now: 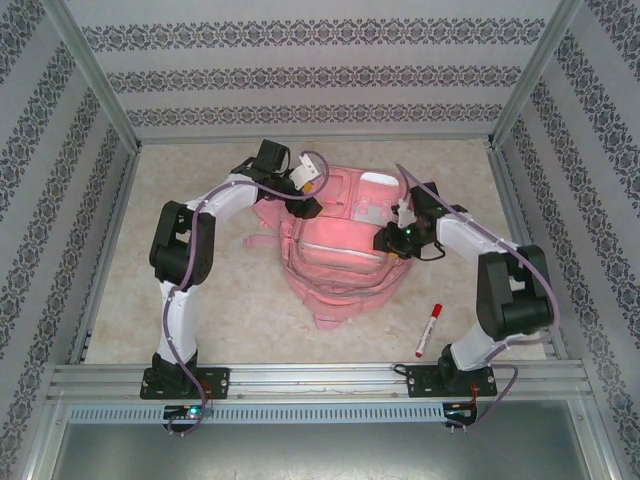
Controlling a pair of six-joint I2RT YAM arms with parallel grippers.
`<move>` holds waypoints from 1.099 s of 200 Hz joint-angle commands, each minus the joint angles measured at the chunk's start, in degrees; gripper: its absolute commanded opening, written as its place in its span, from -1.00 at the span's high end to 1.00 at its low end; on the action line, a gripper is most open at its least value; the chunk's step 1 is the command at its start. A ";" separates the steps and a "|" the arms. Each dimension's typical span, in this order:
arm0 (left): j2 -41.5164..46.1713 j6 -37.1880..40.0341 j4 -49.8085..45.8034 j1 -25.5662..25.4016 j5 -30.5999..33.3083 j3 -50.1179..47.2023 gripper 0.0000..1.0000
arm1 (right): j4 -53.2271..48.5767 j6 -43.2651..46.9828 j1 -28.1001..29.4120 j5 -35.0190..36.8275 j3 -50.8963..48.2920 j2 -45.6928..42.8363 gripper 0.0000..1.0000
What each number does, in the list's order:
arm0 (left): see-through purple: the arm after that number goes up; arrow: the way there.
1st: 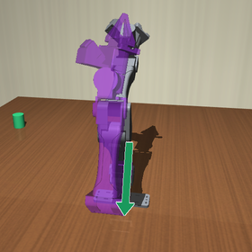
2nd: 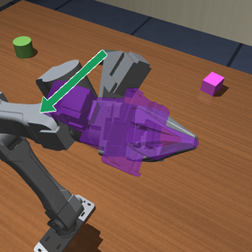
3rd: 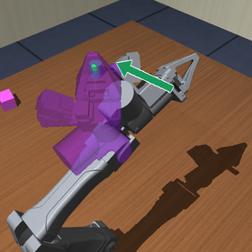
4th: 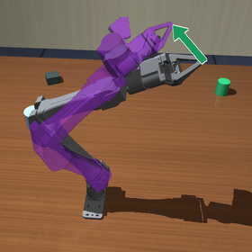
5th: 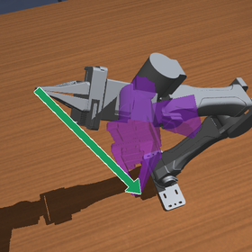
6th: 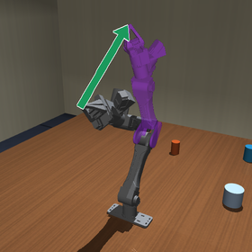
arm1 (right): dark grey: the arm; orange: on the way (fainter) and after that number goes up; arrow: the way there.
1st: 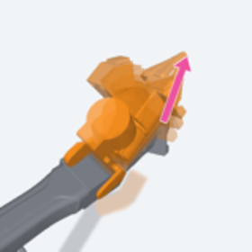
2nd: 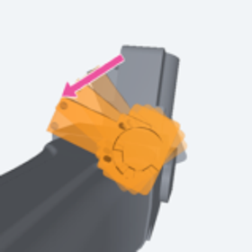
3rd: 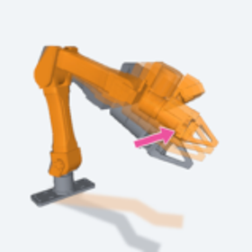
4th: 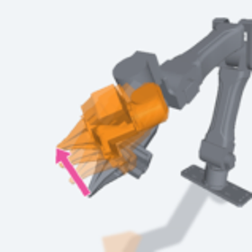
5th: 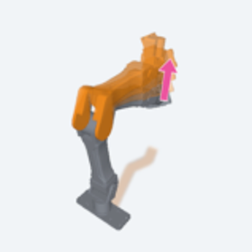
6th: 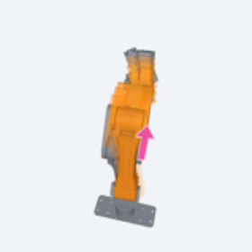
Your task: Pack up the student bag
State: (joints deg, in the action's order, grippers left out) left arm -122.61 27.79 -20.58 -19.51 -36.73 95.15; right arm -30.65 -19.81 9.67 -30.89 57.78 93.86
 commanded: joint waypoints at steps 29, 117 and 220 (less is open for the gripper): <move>10.36 -4.37 -5.05 -0.30 4.03 -15.32 -0.49 | -5.48 16.39 5.19 1.56 16.19 11.11 0.51; 34.58 7.91 -2.40 -1.07 3.21 -32.91 -0.59 | -5.52 8.98 9.32 10.82 36.57 23.70 0.02; 27.55 0.36 2.63 -20.10 25.99 -30.34 -0.61 | -17.29 -16.48 -6.02 21.18 -3.92 -14.29 -0.43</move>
State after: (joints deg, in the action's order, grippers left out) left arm -94.30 31.46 -20.58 -36.27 -20.78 64.45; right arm -38.87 -28.80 3.64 -12.38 62.70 86.00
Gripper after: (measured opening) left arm 0.802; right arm 0.719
